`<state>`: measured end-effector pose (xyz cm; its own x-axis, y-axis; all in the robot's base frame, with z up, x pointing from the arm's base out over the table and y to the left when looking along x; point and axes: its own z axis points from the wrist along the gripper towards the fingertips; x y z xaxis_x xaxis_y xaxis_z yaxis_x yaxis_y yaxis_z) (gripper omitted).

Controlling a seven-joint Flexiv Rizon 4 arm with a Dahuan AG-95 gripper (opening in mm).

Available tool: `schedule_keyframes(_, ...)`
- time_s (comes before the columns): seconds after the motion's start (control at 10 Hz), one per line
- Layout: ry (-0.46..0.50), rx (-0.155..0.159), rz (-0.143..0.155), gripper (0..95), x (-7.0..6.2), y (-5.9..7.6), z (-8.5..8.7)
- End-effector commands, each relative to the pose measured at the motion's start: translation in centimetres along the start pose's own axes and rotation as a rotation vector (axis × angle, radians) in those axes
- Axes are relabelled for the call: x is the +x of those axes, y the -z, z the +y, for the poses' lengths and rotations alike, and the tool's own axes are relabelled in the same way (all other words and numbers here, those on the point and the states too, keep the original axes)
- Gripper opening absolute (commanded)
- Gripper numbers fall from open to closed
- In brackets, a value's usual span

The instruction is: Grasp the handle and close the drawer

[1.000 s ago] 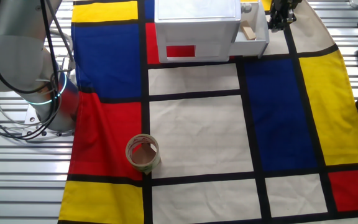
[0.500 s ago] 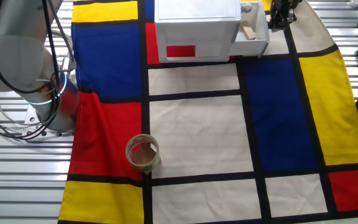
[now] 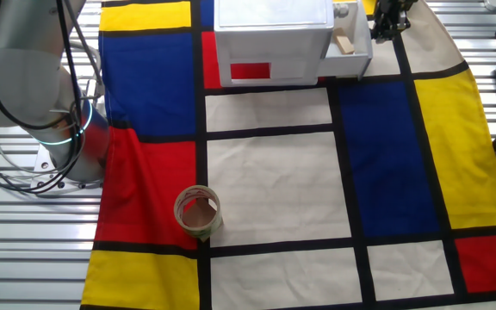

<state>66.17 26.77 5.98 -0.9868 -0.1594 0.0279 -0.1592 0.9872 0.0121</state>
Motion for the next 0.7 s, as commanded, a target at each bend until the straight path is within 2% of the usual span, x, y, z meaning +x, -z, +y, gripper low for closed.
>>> schedule_keyframes(0.1,0.001,-0.001,-0.001,0.0,0.35,-0.04,-0.03)
schedule_keyframes(0.7,0.001,-0.003,0.0,0.0,1.2,-0.04,-0.16)
